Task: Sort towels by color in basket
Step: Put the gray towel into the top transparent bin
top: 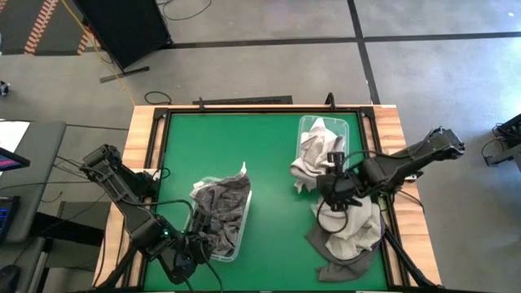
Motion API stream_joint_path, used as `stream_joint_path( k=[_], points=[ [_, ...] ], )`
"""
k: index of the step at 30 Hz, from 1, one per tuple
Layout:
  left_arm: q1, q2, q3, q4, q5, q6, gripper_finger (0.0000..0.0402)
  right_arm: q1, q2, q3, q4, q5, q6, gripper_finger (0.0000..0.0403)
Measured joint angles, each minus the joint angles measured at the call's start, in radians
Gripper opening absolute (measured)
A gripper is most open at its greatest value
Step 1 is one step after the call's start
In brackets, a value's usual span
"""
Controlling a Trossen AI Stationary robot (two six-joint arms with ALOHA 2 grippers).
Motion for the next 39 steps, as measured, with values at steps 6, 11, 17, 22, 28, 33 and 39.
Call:
stream_joint_path(
  k=[6,11,17,22,28,33,39],
  points=[
    [0.000,0.000,0.000,0.000,0.000,0.000,0.0264,0.014,-0.001,-0.061,0.012,0.017,0.000,0.0134],
    [0.000,0.000,0.000,0.000,0.000,0.002,0.0264,0.014,-0.001,-0.097,0.055,0.024,-0.001,0.0134],
    [0.000,0.000,0.000,0.001,0.000,0.002,0.0264,0.014,-0.002,-0.112,0.068,0.059,0.003,0.0112],
    [0.000,0.000,0.000,0.004,0.001,0.001,0.0264,0.014,-0.002,-0.112,0.069,0.065,0.000,0.0051],
    [0.000,0.000,0.000,0.004,0.001,0.002,0.0264,0.008,-0.003,-0.112,0.067,0.065,-0.012,0.0015],
    [0.000,0.000,0.000,0.004,0.001,0.002,0.0264,0.008,-0.003,-0.112,0.068,0.082,-0.022,0.0016],
    [0.000,0.000,0.000,0.004,0.001,0.002,0.0264,0.008,-0.001,-0.074,0.062,0.108,-0.022,0.0013]
  ],
)
